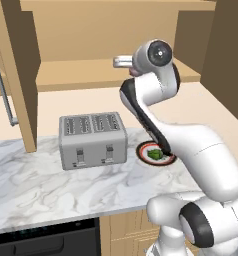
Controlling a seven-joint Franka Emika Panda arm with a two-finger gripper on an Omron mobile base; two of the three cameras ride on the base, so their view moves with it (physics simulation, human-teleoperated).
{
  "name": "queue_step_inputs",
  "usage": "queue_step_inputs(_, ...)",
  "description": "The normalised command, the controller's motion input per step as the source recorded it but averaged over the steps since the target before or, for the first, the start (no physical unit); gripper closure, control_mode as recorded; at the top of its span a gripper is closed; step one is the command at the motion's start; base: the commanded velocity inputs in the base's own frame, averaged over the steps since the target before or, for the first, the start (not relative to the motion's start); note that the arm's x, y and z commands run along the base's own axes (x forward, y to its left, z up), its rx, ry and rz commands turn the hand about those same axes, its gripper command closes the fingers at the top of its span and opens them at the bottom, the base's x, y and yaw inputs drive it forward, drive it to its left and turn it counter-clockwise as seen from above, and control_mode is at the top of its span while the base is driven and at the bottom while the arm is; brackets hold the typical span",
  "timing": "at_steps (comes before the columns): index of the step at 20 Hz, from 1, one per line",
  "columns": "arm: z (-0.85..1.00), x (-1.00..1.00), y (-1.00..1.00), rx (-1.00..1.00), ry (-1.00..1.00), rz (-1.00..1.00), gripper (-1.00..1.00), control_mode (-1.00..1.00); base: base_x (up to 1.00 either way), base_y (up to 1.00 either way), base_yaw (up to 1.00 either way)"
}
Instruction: Pick the avocado and bread from the counter and place them on the plate. Then pick the jam from the cabinet and place it next to the plate. Lastly close the cabinet door.
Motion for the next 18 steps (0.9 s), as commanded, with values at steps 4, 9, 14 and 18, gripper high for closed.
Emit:
queue_step_inputs(4,0.00,-0.98,-0.04,0.00,-0.02,-0.13,1.00,-1.00,0.00,0.00,0.00)
queue_step_inputs(9,0.00,-0.70,0.00,0.00,0.00,-0.11,1.00,-1.00,0.00,0.00,0.00)
queue_step_inputs(14,0.00,-0.34,0.00,0.00,0.00,-0.08,1.00,-1.00,0.00,0.00,0.00)
queue_step_inputs(18,-0.08,-0.11,0.00,0.00,0.00,-0.12,1.00,-1.00,0.00,0.00,0.00)
